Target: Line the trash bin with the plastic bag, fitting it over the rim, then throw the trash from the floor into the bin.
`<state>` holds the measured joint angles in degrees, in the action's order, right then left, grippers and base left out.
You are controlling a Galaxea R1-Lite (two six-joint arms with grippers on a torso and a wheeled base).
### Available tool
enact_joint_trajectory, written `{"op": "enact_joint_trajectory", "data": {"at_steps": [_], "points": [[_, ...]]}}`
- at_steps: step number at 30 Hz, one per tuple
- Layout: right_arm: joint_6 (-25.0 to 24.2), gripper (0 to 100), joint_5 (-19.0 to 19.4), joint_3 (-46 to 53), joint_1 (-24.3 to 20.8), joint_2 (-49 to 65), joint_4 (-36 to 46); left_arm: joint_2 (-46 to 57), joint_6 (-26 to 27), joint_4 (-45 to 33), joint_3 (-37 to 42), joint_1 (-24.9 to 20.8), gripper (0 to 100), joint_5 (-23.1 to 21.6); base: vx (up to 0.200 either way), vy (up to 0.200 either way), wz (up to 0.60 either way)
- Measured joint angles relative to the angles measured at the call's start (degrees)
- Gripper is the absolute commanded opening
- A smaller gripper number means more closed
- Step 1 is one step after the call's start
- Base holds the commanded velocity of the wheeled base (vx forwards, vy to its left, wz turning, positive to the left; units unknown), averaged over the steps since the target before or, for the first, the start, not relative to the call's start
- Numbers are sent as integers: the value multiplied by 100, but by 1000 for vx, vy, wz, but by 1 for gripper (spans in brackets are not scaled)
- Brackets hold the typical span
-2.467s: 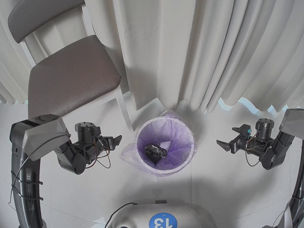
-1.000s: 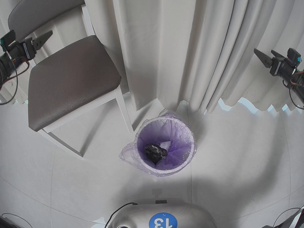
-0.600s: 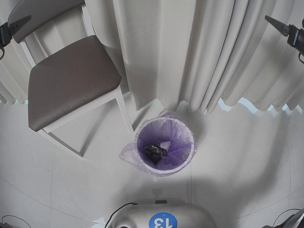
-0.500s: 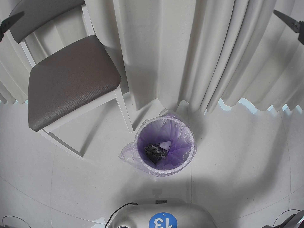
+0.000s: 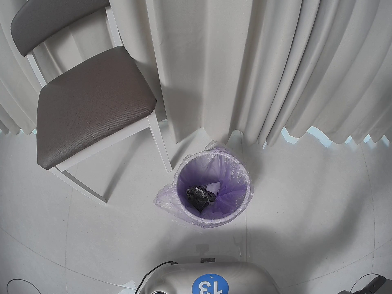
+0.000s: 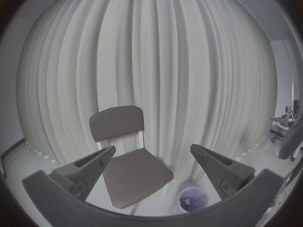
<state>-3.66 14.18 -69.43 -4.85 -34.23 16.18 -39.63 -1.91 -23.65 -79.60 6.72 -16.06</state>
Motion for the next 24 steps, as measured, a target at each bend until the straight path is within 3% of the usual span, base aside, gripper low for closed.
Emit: {"op": "enact_joint_trajectory", "data": {"at_steps": [11,24], "points": [[5,100,46,188,317,2046,1763,1467,26,-1684,-347,-328,100,24,0,0,0],[49,100,43,796,467,3223,2148,2695,91,-3172,-584,-490,100,21,0,0,0]]}}
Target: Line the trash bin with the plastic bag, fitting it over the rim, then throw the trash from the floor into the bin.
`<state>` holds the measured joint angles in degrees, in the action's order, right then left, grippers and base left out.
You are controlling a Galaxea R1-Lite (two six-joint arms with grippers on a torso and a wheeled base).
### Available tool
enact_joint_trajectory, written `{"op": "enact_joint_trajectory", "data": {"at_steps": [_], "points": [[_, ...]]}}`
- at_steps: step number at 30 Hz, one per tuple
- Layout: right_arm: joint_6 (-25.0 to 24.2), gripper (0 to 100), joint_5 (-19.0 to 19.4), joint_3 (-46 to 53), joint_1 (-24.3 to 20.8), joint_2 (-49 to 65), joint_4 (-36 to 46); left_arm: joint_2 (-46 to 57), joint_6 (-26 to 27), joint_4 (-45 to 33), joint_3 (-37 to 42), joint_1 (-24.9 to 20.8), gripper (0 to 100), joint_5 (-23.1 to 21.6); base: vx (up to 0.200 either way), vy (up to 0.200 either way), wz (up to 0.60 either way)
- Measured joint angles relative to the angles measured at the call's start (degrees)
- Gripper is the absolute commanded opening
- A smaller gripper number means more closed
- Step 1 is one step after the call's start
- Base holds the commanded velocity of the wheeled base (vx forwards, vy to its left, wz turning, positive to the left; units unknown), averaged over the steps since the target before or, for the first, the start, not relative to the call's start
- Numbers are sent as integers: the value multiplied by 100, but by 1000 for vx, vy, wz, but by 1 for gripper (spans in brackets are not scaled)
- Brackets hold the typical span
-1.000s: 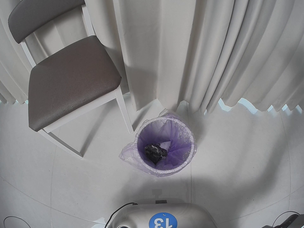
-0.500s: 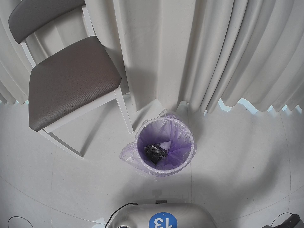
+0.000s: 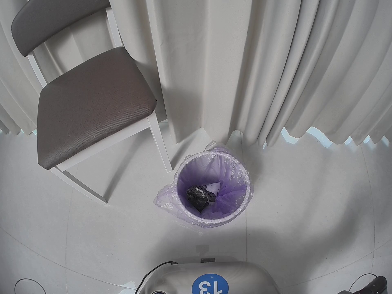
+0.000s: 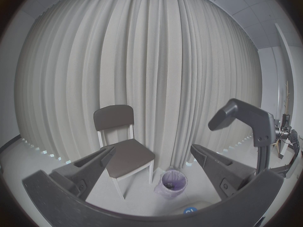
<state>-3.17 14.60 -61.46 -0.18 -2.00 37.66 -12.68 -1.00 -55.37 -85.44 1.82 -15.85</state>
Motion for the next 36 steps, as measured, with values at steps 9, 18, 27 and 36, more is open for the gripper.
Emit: {"op": "enact_joint_trajectory", "data": {"at_steps": [9,18,27,36], "points": [[184,100,4,151,18,126,-52,857,327,-394,730,-135,100,33,0,0,0],[443,100,-10,976,18,140,-616,1156,327,-93,1974,-184,100,151,0,0,0],[502,100,56,2916,18,138,-2466,1197,-44,1910,4256,-189,100,581,0,0,0],[494,100,204,5102,18,132,-4775,1200,-204,4470,6919,-191,100,1125,0,0,0]]}}
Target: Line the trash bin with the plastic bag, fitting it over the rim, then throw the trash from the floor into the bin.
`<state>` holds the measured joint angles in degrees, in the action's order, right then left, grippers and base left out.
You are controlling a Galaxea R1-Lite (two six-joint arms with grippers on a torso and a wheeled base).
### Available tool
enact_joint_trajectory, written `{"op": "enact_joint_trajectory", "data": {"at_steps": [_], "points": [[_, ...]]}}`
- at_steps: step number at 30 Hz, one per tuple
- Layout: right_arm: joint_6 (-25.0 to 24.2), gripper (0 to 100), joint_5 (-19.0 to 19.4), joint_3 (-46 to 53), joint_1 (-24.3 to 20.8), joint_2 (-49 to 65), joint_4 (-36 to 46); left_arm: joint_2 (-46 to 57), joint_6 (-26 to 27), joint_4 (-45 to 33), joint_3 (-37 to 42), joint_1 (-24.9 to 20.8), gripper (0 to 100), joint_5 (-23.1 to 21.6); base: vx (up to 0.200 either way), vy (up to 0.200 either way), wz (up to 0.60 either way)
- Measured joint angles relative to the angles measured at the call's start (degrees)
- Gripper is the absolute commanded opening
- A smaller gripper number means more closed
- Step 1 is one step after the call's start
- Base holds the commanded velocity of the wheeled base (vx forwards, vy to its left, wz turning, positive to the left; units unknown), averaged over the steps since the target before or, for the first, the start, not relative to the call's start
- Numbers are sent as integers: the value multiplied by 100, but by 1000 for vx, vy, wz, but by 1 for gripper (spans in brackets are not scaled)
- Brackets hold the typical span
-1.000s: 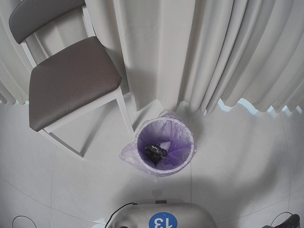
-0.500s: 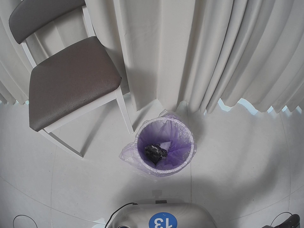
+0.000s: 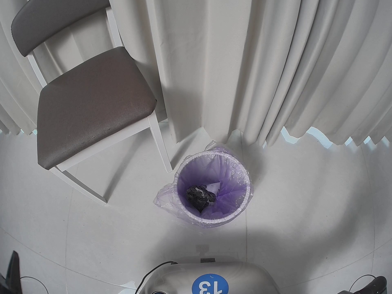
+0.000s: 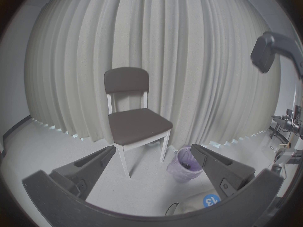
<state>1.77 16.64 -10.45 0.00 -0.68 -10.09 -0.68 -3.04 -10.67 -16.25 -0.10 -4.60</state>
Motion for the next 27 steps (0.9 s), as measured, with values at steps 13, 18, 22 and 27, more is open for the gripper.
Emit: {"op": "enact_joint_trajectory", "data": {"at_steps": [13,18,22,27], "points": [[160,100,20,929,0,-6,213,-2,-240,864,1389,5,100,371,0,0,0],[157,100,-68,941,0,-6,485,-5,363,923,1491,5,100,371,0,0,0],[167,100,-96,944,0,-9,530,-6,347,941,1515,5,100,369,0,0,0],[310,100,-68,944,0,-11,534,-9,336,978,1524,2,100,417,0,0,0]]}}
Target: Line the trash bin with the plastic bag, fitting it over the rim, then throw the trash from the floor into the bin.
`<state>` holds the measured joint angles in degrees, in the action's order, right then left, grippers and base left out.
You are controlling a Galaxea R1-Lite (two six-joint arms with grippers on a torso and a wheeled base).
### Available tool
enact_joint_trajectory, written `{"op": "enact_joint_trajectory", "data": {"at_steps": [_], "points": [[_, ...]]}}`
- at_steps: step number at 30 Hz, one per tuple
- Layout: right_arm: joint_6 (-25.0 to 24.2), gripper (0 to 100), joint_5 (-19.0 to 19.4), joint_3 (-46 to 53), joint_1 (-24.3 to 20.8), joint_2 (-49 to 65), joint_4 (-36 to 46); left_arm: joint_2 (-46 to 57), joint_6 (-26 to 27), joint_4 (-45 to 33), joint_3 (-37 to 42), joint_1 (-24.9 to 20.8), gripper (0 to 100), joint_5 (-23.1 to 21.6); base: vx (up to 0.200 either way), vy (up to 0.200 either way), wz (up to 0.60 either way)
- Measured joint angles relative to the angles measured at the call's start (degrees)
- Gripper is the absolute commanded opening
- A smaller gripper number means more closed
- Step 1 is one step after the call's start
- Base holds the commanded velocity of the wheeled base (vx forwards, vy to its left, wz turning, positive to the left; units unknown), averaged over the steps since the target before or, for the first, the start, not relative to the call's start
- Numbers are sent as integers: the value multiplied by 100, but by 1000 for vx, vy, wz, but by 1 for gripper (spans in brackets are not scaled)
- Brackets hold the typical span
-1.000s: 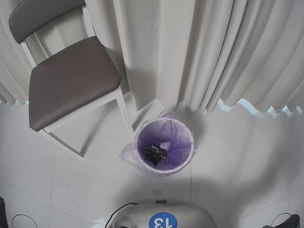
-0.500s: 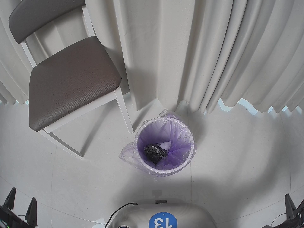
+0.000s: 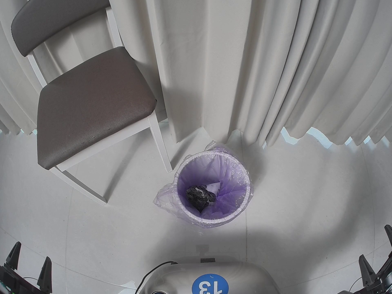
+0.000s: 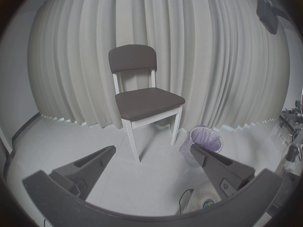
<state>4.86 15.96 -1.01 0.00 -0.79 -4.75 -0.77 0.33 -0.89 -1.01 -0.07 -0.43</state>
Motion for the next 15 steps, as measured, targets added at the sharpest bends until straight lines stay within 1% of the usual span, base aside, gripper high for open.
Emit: {"op": "enact_joint_trajectory", "data": {"at_steps": [3,5,8,10,12,14,15], "points": [[154,100,68,0,0,0,38,0,7,2,0,-2,100,0,0,0,0],[347,100,119,2,0,-2,82,0,7,2,0,-2,100,2,0,0,0],[446,100,90,2,0,-2,104,0,10,2,0,-2,100,5,0,0,0],[427,100,-94,2,0,-2,106,-2,5,2,0,-2,100,5,0,0,0],[315,100,-496,2,0,-2,143,-2,-9,11,0,-2,100,5,0,0,0],[26,100,-909,2,2,-2,284,-2,-30,34,0,0,100,10,0,0,0],[-148,100,-1028,2,2,-5,336,-5,-35,43,0,2,100,13,0,0,0]]}}
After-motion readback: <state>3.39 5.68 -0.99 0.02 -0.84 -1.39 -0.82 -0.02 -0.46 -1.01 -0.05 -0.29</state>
